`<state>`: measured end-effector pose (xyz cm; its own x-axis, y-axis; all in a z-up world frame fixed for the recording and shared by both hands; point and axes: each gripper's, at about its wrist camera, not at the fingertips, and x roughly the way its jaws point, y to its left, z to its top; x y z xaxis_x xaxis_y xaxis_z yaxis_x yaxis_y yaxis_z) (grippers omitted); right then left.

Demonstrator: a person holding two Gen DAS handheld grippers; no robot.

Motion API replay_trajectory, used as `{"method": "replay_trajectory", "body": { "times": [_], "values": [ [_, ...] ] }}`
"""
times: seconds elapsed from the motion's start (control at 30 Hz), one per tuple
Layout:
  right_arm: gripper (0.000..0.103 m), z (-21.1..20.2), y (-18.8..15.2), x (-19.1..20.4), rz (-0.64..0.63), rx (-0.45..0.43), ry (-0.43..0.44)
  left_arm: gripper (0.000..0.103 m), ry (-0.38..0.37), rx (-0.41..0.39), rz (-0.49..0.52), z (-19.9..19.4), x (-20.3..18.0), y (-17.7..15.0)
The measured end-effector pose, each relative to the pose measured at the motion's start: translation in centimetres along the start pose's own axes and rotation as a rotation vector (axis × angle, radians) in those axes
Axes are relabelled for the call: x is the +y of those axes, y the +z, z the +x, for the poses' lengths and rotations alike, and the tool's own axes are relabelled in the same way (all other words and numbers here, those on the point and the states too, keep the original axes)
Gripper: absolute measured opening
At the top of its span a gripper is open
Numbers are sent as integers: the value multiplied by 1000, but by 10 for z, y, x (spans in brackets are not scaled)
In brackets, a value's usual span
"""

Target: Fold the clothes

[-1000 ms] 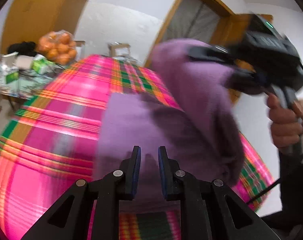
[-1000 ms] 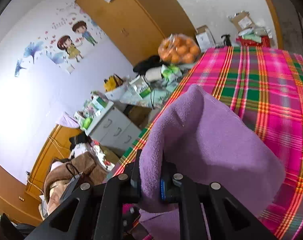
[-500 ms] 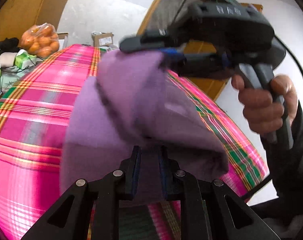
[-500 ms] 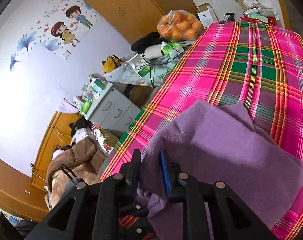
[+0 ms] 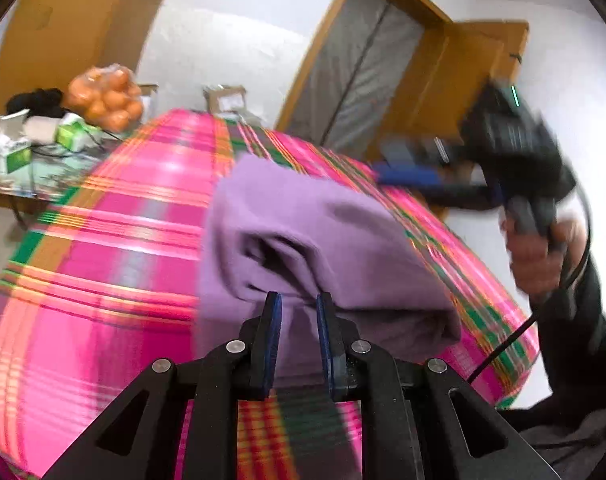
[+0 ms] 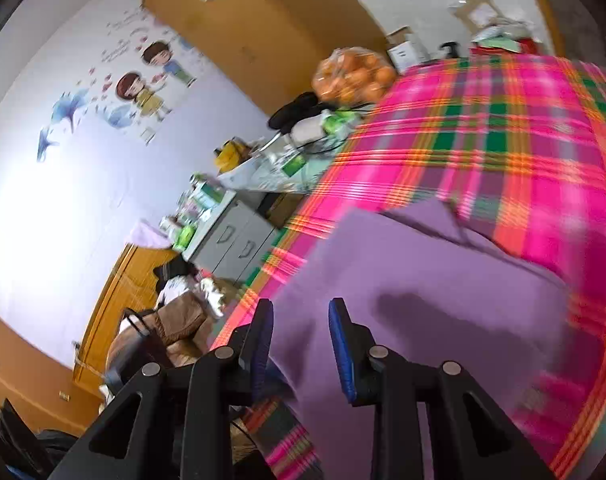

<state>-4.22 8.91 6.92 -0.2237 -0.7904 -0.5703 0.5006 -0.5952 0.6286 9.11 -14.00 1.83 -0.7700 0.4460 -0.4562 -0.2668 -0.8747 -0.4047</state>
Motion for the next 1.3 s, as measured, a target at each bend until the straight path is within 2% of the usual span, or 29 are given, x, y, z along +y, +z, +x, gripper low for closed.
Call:
{"method": "replay_trajectory", "body": {
  "times": [0.03, 0.1, 0.13, 0.27, 0.47, 0.53, 0.6, 0.77, 0.87, 0.97, 1.23, 1.3],
  "values": [
    [30, -7, -6, -7, 14, -13, -5, 32, 8, -20, -22, -4, 5, 4],
    [30, -20, -19, -20, 41, -39, -17, 53, 19, -59, -84, -7, 16, 13],
    [30, -26, -25, -26, 58, -51, -22, 56, 22, -71, -108, -7, 20, 17],
    [30, -48, -43, -52, 133, -97, -41, 57, 11, -52, -165, 7, 24, 24],
    [30, -66, -55, -69, 169, -133, -41, 56, -2, 60, -218, 45, 19, 30],
    [30, -67, -57, -71, 171, -134, -35, 49, -10, 76, -237, 50, 17, 27],
    [30, -67, -59, -73, 170, -130, -28, 13, -15, 81, -252, 49, 15, 25],
    [30, -68, -62, -71, 156, -130, -11, 12, -184, 22, -361, 27, 17, 24],
    [30, -69, -62, -70, 149, -135, -1, 12, -199, 14, -439, 24, 29, 15],
    [30, -66, -64, -71, 152, -128, 4, 12, -142, 76, -516, 37, 43, -1],
    [30, -62, -65, -72, 145, -127, 10, 12, -70, 38, -392, 20, 30, 6],
    [30, -63, -65, -72, 137, -136, 3, 16, -46, 26, -366, 14, 28, 8]
  ]
}}
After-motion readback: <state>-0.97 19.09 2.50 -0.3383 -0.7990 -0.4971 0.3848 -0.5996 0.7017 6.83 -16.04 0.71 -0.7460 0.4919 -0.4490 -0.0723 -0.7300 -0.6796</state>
